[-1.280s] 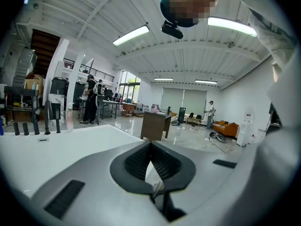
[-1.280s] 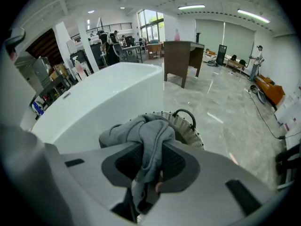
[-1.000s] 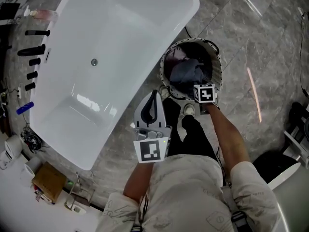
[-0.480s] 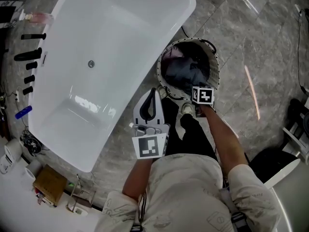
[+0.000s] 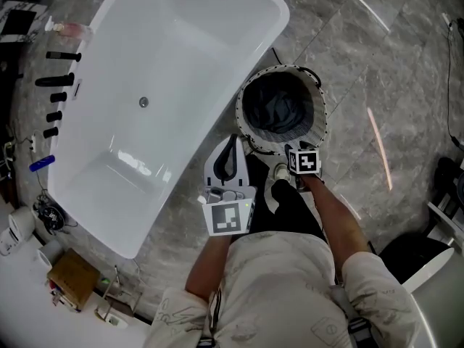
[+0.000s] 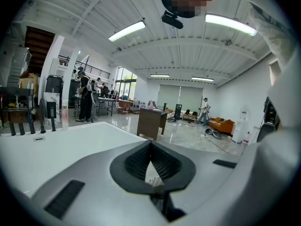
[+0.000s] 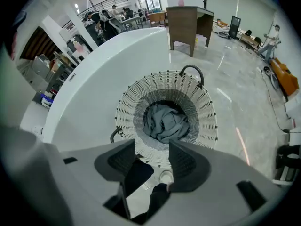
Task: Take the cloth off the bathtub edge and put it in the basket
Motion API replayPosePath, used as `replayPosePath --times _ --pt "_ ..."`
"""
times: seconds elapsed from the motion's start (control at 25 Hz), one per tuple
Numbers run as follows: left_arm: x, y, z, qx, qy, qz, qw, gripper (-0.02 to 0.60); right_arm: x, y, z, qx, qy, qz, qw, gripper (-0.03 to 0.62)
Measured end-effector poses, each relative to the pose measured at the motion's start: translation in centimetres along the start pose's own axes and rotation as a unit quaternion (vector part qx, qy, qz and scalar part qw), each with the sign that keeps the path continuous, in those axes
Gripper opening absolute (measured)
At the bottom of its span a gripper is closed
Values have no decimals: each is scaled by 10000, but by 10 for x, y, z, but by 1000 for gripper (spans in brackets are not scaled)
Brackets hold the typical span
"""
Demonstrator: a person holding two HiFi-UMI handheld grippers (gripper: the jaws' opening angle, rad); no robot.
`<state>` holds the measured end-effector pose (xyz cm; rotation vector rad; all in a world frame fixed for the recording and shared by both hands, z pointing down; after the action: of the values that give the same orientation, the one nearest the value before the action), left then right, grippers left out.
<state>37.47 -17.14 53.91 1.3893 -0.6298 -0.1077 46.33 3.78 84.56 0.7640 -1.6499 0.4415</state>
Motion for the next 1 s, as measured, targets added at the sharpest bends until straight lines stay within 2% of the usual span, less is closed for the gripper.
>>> replayPosePath --times 0.24,0.36,0.48,0.6,0.72,0.88,1.0 --pt "-29 -2 -16 109 -169 0 9998 -5 -27 32 -5 -157 17 -105 9998 209" --pt "-48 -3 -32 129 -273 22 9995 -5 -44 43 -3 -210 -336 -332 9987 207" --pt "-63 6 -52 132 -308 121 9994 -5 -75 38 0 -304 -626 -835 9941 207" --pt "-84 16 -68 149 -429 219 9987 -5 -112 31 7 -614 -784 -1389 9853 207" --pt "-101 18 -88 116 -588 174 9981 -5 -155 26 1 -711 -987 -1899 9742 207" --pt "-136 1 -97 94 -902 -52 9959 -5 -211 26 -2 -818 -1168 -2506 9575 207" --pt "-159 -17 -98 116 -1092 -276 9936 -5 -251 19 3 -1114 -1311 -2905 9413 207"
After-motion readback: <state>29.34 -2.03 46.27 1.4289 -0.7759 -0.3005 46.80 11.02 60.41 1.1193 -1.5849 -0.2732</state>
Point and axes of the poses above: the fingertips, and each gripper's own axes: x forward along the fingers, z to its left, y out of its underside, the point moved 3 cm from there along -x, backward along the fingers, and after that the axes turned 7 degrees about x, right-handed, at the moved point
